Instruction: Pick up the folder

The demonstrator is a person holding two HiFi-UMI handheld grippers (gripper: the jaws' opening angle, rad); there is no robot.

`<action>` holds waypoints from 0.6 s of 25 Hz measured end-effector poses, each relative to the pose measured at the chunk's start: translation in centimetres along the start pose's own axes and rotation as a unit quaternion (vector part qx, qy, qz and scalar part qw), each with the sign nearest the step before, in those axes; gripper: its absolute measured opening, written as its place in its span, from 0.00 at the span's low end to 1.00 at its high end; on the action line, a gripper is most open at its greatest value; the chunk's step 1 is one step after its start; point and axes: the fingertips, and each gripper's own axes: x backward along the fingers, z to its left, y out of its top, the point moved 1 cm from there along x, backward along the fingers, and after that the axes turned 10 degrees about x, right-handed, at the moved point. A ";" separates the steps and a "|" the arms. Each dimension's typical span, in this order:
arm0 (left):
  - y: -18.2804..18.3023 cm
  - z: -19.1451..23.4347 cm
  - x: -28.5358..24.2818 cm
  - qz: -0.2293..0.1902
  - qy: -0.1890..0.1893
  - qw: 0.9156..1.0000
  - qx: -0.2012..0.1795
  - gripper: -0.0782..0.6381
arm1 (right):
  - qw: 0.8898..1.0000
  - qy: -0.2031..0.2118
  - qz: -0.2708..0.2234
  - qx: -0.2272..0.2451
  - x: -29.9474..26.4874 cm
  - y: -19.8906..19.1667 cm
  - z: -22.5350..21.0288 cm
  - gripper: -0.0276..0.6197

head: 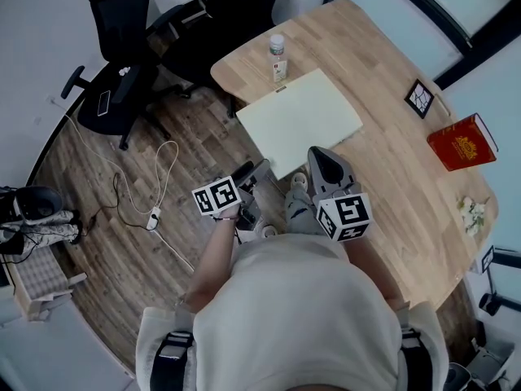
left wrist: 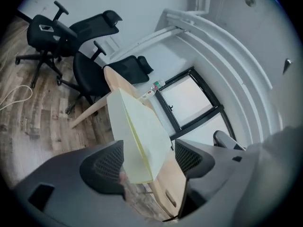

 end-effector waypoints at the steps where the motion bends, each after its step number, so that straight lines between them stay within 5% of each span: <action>1: -0.1 0.3 -0.4 0.002 -0.003 1.000 0.010 0.56 | 1.000 0.001 0.001 0.000 -0.1 -0.1 -0.1 0.07; 15: -0.4 4.6 -5.0 0.025 -0.031 0.991 0.130 0.69 | 1.000 -0.003 0.014 -0.004 -1.1 -1.1 -1.8 0.07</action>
